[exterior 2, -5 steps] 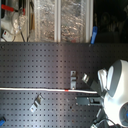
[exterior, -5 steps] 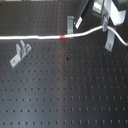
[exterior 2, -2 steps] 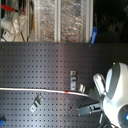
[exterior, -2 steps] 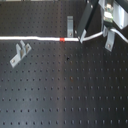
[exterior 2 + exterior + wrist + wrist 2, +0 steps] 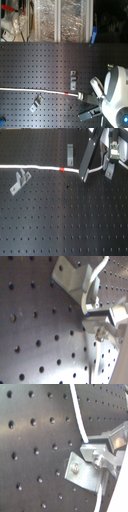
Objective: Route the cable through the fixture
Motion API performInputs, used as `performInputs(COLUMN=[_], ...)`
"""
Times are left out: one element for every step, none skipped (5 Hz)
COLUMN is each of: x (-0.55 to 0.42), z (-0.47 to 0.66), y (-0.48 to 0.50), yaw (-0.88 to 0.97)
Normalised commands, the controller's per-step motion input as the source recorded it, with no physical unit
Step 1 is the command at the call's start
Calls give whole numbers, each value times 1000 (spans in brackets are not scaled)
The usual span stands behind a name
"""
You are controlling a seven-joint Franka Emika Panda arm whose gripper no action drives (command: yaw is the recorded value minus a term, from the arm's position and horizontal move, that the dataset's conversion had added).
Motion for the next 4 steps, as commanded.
performInputs(x=[-262, -293, -177, -14], z=[-276, -251, -47, 0], y=[-253, -232, -136, -10], yaw=[-11, 9, 83, 0])
